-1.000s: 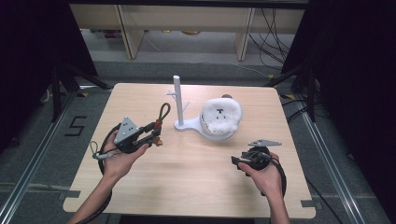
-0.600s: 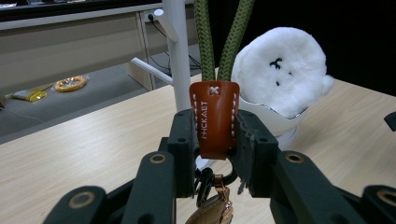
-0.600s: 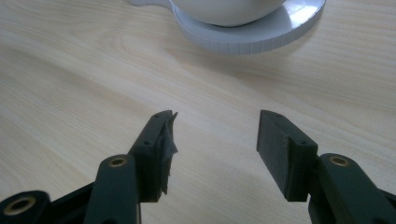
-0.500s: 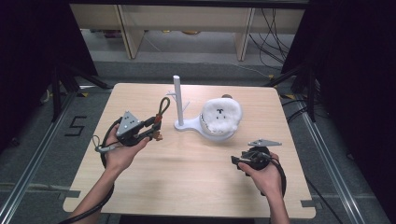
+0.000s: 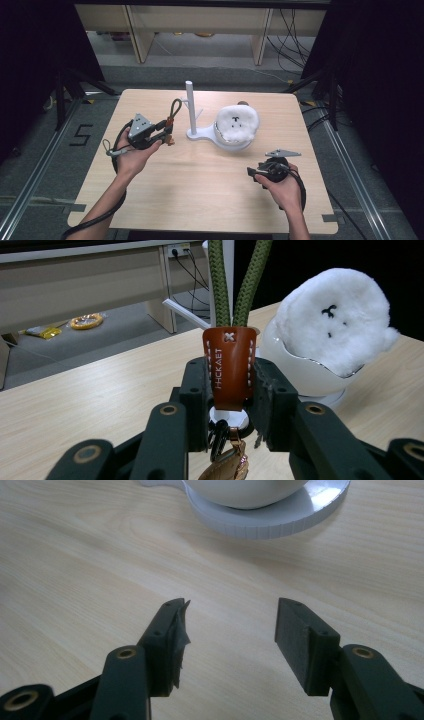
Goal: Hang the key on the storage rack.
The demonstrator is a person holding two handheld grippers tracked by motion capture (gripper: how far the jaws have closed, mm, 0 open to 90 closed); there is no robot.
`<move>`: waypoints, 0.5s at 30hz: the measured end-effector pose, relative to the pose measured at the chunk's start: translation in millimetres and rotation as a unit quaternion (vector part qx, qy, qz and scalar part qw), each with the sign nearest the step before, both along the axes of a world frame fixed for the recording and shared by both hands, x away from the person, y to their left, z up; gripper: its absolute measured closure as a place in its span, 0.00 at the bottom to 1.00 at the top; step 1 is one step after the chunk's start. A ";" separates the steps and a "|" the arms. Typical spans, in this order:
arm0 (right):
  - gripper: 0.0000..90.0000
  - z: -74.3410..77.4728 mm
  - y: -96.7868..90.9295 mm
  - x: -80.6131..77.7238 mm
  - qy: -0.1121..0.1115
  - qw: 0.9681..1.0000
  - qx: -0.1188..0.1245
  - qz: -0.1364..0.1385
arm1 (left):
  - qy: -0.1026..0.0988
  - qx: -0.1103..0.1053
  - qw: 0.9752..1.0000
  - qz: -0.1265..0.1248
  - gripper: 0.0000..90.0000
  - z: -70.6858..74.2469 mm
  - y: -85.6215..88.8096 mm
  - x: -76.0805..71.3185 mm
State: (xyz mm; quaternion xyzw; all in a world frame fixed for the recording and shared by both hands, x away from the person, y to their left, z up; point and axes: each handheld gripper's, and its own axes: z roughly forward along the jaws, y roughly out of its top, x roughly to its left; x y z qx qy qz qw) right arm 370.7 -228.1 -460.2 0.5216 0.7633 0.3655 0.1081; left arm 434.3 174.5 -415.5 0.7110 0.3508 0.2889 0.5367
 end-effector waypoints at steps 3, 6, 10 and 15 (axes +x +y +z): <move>0.52 -1.5 0.0 0.7 -0.013 1.000 0.005 0.000 | 0.005 -0.002 1.000 0.004 0.76 -1.1 -0.7 3.9; 0.52 -1.9 0.1 0.7 -0.011 1.000 0.006 0.000 | 0.006 -0.001 1.000 0.004 0.76 -2.6 -2.3 7.3; 0.52 -1.4 -0.1 0.3 -0.006 1.000 0.001 0.000 | 0.012 -0.005 1.000 0.005 0.76 -4.8 -3.8 11.3; 0.52 -1.1 0.4 -0.8 0.003 1.000 0.001 -0.005 | 0.021 -0.008 1.000 0.011 0.76 -8.3 -5.6 16.6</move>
